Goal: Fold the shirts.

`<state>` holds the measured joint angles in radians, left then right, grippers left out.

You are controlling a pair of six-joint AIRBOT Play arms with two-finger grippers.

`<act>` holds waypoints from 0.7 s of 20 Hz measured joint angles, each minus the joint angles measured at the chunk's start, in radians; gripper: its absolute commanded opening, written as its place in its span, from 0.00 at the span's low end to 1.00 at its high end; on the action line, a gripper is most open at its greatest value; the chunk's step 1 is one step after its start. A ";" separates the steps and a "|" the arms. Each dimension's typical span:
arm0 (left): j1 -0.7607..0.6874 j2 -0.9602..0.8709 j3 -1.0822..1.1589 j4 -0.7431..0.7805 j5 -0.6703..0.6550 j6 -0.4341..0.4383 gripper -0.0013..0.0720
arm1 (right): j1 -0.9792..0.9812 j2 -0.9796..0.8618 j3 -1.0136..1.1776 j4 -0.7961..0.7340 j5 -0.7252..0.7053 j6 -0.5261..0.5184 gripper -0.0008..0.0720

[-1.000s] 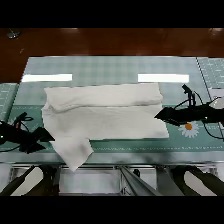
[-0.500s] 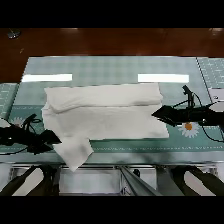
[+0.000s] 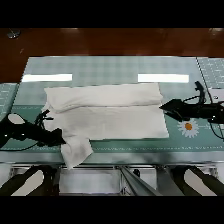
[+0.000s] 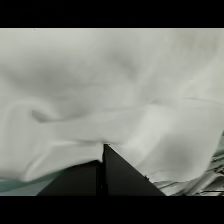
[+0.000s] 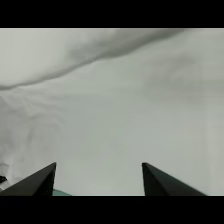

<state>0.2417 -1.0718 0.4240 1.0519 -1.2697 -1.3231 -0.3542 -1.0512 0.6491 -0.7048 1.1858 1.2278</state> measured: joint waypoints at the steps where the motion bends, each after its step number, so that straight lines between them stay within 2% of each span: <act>1: -0.004 0.003 0.012 -0.003 -0.026 0.007 0.05 | -0.048 0.000 0.014 -0.026 0.021 0.005 0.86; 7: -0.014 0.042 0.112 -0.077 -0.083 0.026 0.05 | -0.189 0.000 -0.023 -0.314 0.168 0.124 0.86; 14: -0.015 0.056 0.140 -0.128 -0.080 0.029 0.05 | -0.089 -0.025 -0.141 -0.359 0.147 0.172 0.86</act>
<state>0.2264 -1.0161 0.5636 0.9237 -1.3502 -1.2938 -0.4435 -1.0763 0.5079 -1.0634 1.3327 1.3994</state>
